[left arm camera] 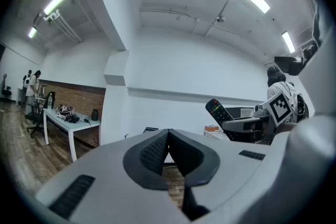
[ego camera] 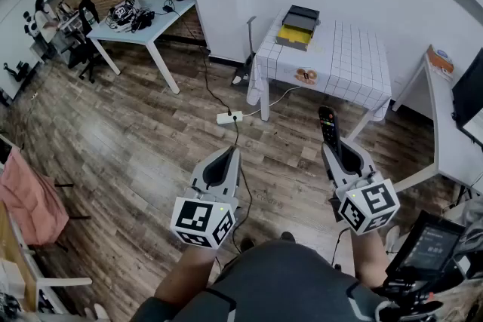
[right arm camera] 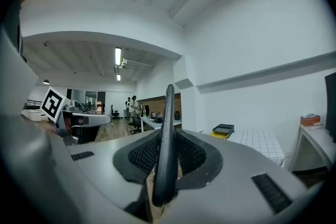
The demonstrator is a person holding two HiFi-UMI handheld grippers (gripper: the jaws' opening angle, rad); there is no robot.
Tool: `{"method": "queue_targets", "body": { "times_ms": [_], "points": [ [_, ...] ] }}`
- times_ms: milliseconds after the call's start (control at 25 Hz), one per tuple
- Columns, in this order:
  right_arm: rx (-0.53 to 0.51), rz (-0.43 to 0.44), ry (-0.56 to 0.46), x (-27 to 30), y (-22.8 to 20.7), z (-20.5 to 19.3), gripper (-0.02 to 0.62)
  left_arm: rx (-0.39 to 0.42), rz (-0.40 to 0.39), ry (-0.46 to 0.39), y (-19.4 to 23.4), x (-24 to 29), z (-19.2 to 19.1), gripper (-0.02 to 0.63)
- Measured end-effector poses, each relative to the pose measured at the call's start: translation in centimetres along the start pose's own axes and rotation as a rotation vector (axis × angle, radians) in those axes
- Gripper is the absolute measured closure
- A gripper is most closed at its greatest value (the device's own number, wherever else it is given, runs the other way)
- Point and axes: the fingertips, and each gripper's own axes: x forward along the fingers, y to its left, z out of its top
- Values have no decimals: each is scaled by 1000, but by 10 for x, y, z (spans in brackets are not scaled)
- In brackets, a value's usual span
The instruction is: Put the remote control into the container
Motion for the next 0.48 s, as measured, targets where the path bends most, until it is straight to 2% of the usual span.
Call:
{"method": "queue_targets", "body": {
  "times_ms": [480],
  "points": [
    [17,-18,-5,11,-1,0,505,-15,-39,2,3,15,-7,596]
  ]
}}
